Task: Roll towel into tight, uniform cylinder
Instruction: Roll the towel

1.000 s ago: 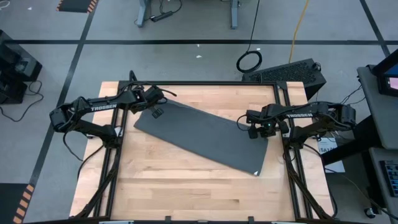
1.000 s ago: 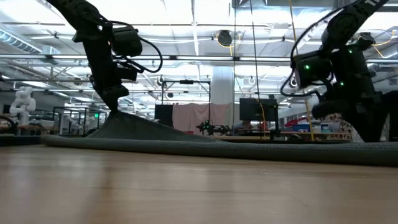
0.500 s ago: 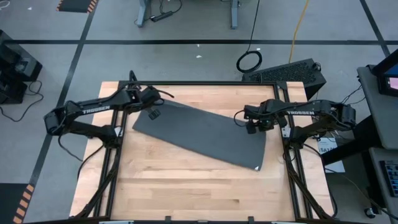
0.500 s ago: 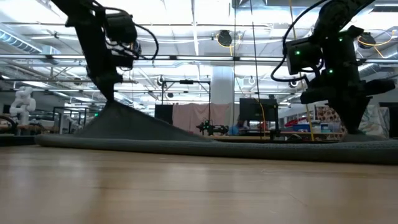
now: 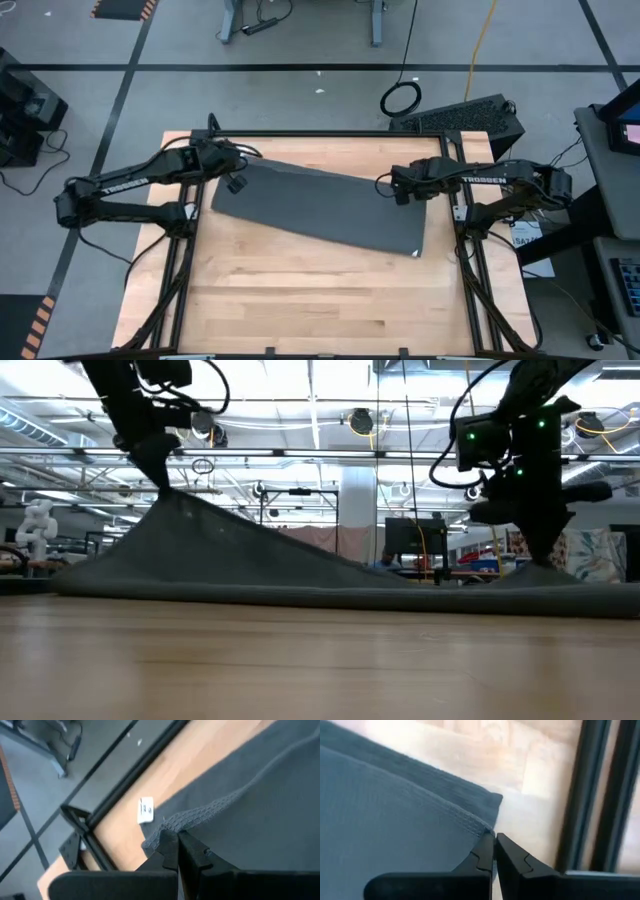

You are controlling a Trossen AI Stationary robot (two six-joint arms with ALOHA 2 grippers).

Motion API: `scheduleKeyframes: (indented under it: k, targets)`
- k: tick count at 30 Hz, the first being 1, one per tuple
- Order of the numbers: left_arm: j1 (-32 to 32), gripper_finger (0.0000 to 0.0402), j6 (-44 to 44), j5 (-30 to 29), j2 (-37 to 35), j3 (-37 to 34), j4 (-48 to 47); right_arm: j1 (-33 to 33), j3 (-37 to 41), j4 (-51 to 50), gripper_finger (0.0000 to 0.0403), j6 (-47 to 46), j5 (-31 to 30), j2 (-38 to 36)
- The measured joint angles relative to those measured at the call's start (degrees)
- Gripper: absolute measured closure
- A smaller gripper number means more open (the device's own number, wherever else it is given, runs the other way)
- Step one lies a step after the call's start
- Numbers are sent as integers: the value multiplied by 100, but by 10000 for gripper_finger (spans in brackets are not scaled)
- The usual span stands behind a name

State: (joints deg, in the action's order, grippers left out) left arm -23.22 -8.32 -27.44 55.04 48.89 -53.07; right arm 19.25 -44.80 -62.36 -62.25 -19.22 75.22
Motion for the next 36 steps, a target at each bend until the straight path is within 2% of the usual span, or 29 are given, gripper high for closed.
scheduleKeyframes:
  k: [9, 19, 22, 27, 32, 36]
  targets:
    - [59, 401, -46, 284, 42, -247, -82, 60, 131, 347, 401, -246, -208, 0]
    - [653, 401, 179, 6, -99, 760, 85, 54, -351, 12, 401, -161, -828, 0]
    - [850, 401, 253, -43, -279, 819, 269, 64, -362, 3, 401, -213, -1072, 0]
    - [1105, 401, -573, -52, -355, 793, -392, 142, -358, 80, 401, -360, -1551, 0]
    - [1542, 401, -1651, -45, -376, 794, -1146, 107, -364, 321, 401, -111, -1480, -115]
    - [1970, 401, -2323, 278, -382, 889, -1510, -161, -610, -63, 401, -35, -1286, -319]
